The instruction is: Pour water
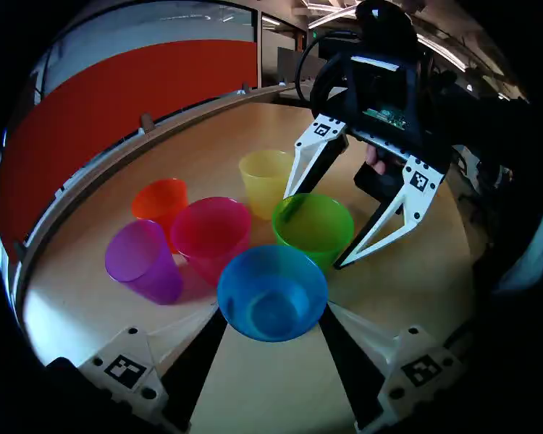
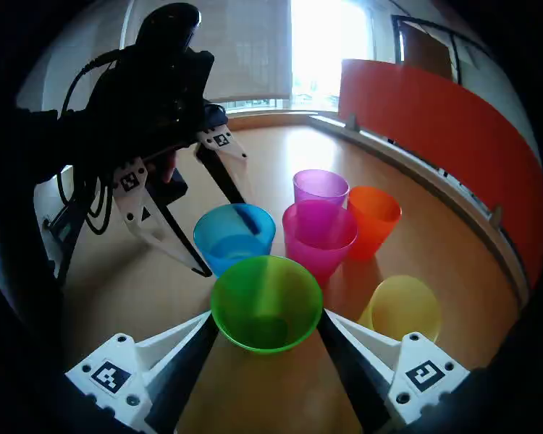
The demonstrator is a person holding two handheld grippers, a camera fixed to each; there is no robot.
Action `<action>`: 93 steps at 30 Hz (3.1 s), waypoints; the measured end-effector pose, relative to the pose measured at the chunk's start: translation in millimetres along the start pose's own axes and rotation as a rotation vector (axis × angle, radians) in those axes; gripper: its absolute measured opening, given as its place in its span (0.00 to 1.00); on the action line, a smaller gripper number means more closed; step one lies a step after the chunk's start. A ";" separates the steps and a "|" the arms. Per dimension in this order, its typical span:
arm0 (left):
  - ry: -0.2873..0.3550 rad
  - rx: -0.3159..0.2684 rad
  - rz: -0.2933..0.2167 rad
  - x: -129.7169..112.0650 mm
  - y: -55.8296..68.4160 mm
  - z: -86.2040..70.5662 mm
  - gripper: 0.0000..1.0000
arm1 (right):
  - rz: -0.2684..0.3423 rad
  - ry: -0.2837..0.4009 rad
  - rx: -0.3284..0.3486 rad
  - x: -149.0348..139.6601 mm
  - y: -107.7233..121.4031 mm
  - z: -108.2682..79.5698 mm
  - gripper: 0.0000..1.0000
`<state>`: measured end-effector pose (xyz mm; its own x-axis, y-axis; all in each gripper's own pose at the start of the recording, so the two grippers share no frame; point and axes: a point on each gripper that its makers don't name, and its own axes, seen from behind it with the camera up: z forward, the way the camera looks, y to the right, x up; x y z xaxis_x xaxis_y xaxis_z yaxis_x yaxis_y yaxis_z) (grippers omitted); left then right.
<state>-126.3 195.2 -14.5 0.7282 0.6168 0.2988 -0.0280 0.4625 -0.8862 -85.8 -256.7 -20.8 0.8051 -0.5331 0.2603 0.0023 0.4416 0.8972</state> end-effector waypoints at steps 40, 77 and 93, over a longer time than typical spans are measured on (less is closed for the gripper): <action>0.056 0.025 -0.020 14.4 3.0 -13.1 0.83 | 0.023 0.064 0.017 19.8 -10.0 -13.0 0.88; 0.229 0.157 -0.072 47.7 -1.4 -67.5 0.83 | 0.015 0.210 -0.063 72.0 -19.5 -54.1 0.88; 0.388 0.208 -0.137 74.4 -9.1 -92.7 0.83 | 0.003 0.273 -0.085 94.4 -22.9 -69.4 0.88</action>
<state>-8.4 177.8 -17.0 0.9364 0.2752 0.2179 -0.0219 0.6654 -0.7461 31.3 -267.0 -41.5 0.9351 -0.3226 0.1469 0.0401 0.5079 0.8605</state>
